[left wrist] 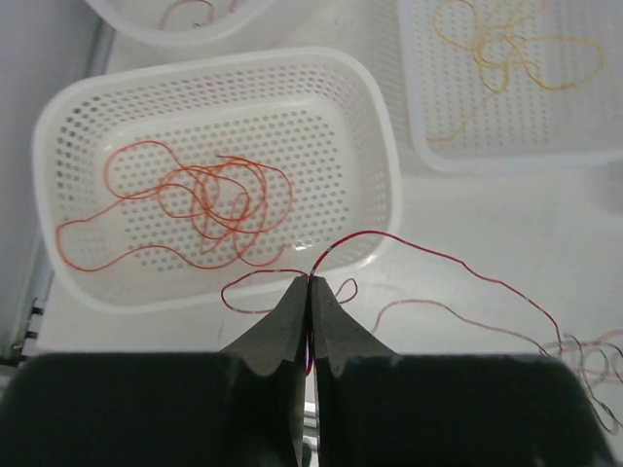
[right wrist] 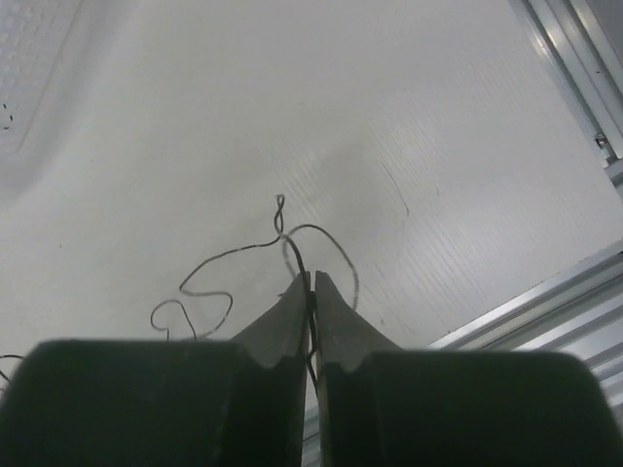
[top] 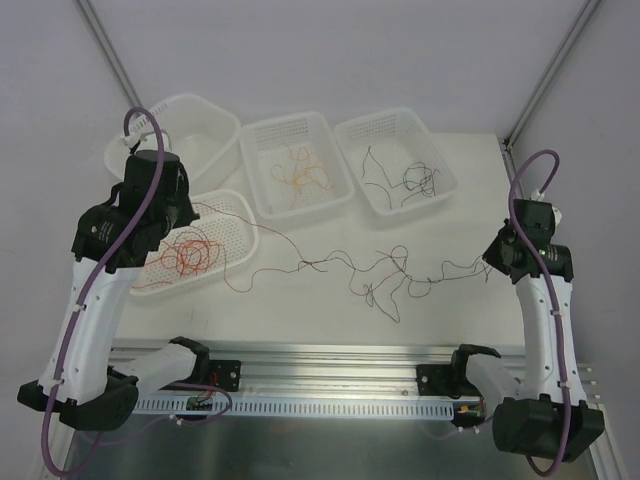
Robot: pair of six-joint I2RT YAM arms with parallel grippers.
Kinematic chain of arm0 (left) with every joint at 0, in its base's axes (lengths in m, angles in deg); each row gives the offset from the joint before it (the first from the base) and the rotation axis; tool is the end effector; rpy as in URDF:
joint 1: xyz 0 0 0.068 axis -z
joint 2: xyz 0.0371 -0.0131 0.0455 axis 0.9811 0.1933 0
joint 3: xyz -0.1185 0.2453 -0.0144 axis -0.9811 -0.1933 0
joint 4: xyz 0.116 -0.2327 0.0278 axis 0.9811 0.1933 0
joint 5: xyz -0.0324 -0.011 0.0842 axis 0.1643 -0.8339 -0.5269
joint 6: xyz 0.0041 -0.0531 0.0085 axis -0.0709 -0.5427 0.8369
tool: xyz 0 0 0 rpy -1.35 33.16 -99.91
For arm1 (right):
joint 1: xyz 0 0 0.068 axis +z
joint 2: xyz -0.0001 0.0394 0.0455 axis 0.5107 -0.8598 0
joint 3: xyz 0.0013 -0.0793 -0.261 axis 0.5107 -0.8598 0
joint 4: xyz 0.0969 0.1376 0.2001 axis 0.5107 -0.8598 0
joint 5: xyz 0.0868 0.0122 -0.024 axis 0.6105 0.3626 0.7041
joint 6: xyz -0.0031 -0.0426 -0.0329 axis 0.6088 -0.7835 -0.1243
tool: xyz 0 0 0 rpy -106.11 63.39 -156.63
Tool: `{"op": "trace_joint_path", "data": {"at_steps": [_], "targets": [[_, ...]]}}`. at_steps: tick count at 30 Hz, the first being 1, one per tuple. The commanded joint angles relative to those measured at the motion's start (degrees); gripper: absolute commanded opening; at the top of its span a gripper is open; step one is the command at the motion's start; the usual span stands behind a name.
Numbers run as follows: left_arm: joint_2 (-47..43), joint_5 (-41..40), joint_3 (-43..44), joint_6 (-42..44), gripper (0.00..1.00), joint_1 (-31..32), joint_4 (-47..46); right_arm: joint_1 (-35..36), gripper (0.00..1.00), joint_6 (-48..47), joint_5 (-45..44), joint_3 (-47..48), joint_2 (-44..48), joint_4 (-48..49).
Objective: Untangle the cables
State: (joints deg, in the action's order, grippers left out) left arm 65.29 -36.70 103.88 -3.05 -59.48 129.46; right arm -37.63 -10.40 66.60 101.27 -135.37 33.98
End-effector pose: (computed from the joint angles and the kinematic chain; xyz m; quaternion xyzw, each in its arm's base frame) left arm 0.1605 -0.0396 0.4680 -0.1214 0.8523 0.0295 0.5079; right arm 0.1781 -0.0299 0.3292 0.1684 0.9043 -0.1014 0.3789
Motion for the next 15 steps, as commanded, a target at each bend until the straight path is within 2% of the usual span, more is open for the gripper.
{"op": "trace_joint_path", "data": {"at_steps": [1, 3, 4, 7, 9, 12, 13, 15], "targets": [[-2.1, 15.8, -3.3, -1.8, 0.00, -0.4, -7.1, 2.0, 0.12, -2.4, 5.8, -0.1, -2.2, -0.2], [-2.4, 19.3, -5.3, -2.9, 0.00, 0.0, -8.5, 3.7, 0.23, -3.8, 7.5, -1.2, -2.5, 0.6], [-2.8, 22.1, -6.0, -3.2, 0.00, 0.1, -9.2, 4.1, 0.34, -4.1, 8.7, -1.3, -2.5, 0.6], [-3.5, 25.2, -8.9, -4.3, 0.00, 1.4, -11.9, 6.6, 0.48, -6.0, 10.2, -0.8, -1.0, 1.3], [-3.8, 26.2, -10.3, -4.6, 0.00, 2.0, -13.1, 8.0, 0.53, -8.4, 12.3, -0.3, 0.0, 2.8], [-4.1, 27.7, -11.7, -4.6, 0.00, 2.9, -14.0, 11.7, 0.61, -11.4, 21.6, -0.2, 1.8, 7.1], [-4.1, 28.0, -11.9, -4.6, 0.00, 3.0, -14.2, 12.7, 0.64, -12.8, 27.2, -0.3, 1.7, 8.2], [-4.5, 27.9, -12.3, -4.5, 0.00, 3.1, -14.2, 16.3, 0.64, -13.6, 31.1, -0.1, 0.6, 10.4]]}}
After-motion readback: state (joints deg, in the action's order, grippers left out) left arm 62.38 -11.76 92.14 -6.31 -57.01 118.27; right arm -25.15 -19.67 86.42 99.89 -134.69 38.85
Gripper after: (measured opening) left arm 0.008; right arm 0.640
